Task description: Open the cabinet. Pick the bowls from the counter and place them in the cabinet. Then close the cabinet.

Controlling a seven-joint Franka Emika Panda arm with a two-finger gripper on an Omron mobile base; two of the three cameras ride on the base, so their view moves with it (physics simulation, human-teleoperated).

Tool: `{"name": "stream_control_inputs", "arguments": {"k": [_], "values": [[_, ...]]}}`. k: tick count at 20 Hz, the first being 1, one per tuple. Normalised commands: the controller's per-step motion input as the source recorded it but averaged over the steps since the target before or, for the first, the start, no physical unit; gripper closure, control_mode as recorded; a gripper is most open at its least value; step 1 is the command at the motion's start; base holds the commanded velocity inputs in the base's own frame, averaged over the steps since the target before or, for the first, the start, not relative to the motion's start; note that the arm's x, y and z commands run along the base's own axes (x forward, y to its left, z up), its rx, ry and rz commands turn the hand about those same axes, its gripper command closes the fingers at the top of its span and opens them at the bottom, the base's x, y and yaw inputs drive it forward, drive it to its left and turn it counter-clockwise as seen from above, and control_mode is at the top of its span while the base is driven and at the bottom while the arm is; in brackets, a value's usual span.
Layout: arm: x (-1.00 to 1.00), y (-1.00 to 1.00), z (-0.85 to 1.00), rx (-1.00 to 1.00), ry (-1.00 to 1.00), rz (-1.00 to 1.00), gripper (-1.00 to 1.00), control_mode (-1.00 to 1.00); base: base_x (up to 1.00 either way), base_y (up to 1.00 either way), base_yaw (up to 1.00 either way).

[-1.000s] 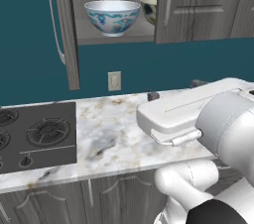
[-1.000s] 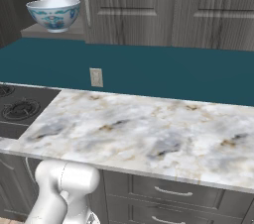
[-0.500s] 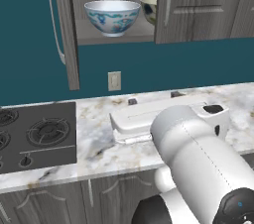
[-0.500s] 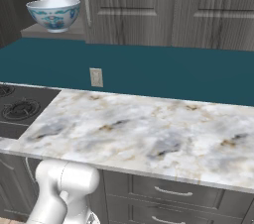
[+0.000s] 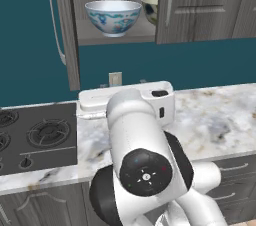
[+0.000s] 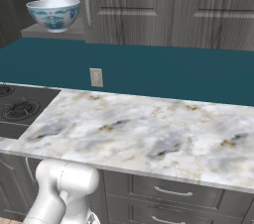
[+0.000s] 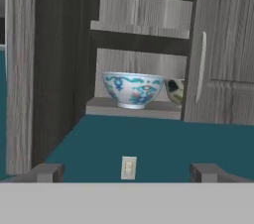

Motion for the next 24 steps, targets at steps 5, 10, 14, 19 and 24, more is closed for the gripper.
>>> {"name": "stream_control_inputs", "arguments": {"k": [5, 10, 14, 19, 24], "values": [[0.5, 0.51, 0.0, 0.0, -0.01, -0.1, -1.0, -1.0, 0.0, 0.0, 0.0], [0.02, 0.43, 0.0, 0.0, -0.04, -0.06, -1.0, -1.0, 0.0, 0.0, 0.0], [-0.05, 0.68, 0.0, 0.0, -0.06, -0.02, -1.0, -1.0, 0.0, 0.0, 0.0], [0.18, 0.52, 0.0, 0.0, -0.01, -0.07, -1.0, -1.0, 0.0, 0.0, 0.0], [0.53, 0.38, 0.0, 0.0, 0.0, -0.12, -1.0, -1.0, 0.0, 0.0, 0.0]]}}
